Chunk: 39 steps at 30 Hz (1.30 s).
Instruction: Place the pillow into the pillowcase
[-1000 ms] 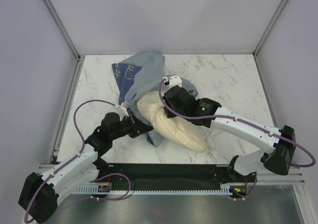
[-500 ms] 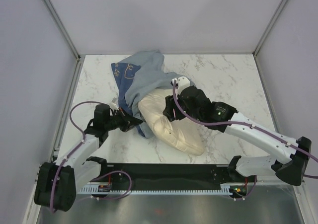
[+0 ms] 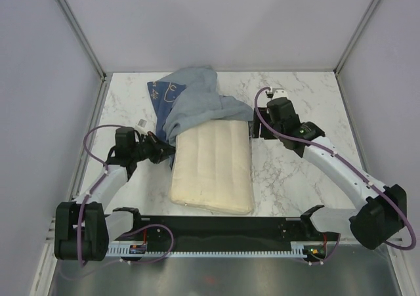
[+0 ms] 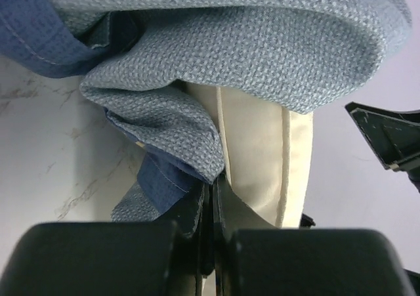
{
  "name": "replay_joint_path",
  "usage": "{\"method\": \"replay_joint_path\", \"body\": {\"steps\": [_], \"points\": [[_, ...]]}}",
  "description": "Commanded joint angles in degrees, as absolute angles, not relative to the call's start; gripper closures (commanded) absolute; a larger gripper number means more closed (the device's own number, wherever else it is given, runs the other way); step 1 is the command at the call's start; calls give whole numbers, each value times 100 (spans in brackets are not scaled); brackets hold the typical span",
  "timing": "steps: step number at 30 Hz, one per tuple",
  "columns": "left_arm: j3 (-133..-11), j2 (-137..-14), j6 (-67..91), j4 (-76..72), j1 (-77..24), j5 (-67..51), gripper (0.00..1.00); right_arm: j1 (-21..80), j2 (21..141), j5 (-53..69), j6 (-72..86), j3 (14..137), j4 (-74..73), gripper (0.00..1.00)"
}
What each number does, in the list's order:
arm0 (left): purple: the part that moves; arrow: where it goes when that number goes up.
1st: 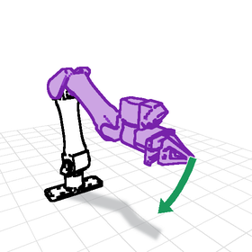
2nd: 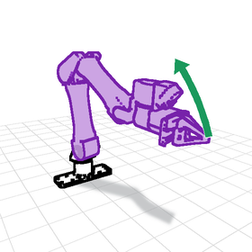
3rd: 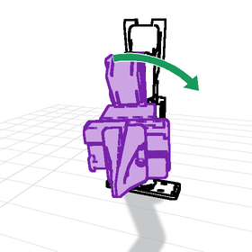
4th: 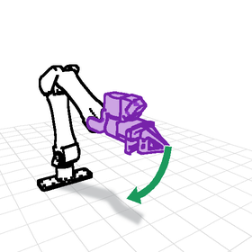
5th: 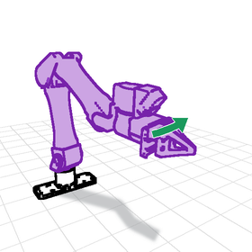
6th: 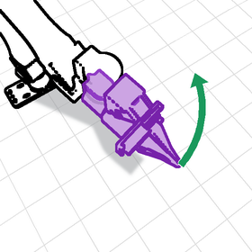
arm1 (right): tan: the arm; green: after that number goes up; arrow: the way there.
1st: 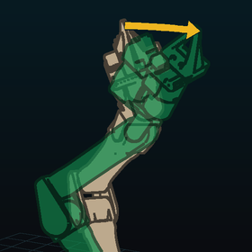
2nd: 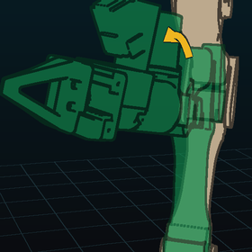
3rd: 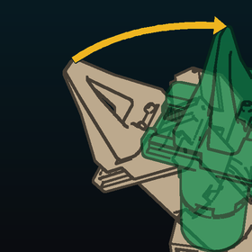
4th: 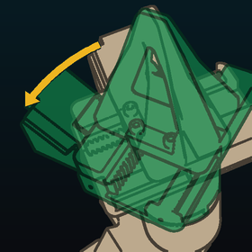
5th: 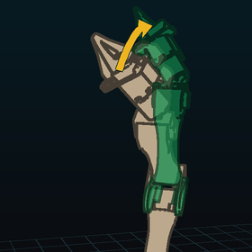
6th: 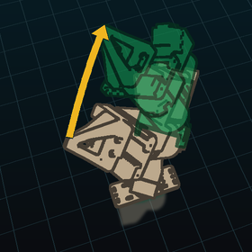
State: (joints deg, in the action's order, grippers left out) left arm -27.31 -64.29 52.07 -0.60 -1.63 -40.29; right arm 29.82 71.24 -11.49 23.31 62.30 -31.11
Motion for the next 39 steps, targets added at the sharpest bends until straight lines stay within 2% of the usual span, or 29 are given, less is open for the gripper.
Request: {"method": "replay_joint_path", "body": {"steps": [1,4,5,7,10,14,15,16,20,22,26,32,35,36,37,38,39], "points": [[-3050,-6188,4651,296,-149,-3895,97,2638,7312,-871,2478,5758,-2621,28],[-3225,-6021,4264,737,-149,-3490,80,2076,7391,-388,2768,5292,-1944,30],[-3295,-5846,4184,1025,-149,-3254,61,1874,7461,-256,2821,5265,-1768,30],[-3383,-5556,3974,1360,-158,-2920,42,1723,7671,-141,2953,5212,-1592,30],[-3638,-4993,3701,2055,-158,-2260,30,1530,8005,130,3190,5194,-1231,29],[-4147,-4580,3428,2767,-246,-1540,19,1468,8428,272,3436,5238,-731,30],[-4235,-4536,3297,2943,-472,-1416,18,1468,8516,333,3454,5290,-677,30],[-4332,-4561,3235,3057,-649,-1276,12,1468,8691,369,3472,5335,-633,30],[-4938,-4930,3208,3427,-2185,241,11,1468,9061,562,3559,5484,-317,30],[-5097,-5158,3357,3480,-3065,622,11,1468,9254,571,3638,5537,-246,30],[-5650,-6263,3673,3621,-4453,1833,11,1468,9536,633,3805,5598,192,30],[-6397,-7758,4017,3691,-5896,2486,7,1468,9896,633,3955,5801,316,35],[-6854,-8454,4025,3832,-6406,2531,6,1468,9976,712,3981,5722,430,55],[-6986,-8716,4025,3832,-6703,2531,6,1468,9976,712,3981,5696,457,68],[-7248,-8814,4025,3832,-6837,2531,6,1468,9976,721,3981,5669,492,74],[-7399,-8902,4095,4424,-6951,3010,0,1468,9958,738,3964,5652,510,86],[-7540,-9086,4183,4743,-7126,3049,0,1468,9984,747,3973,5651,510,90]]}}
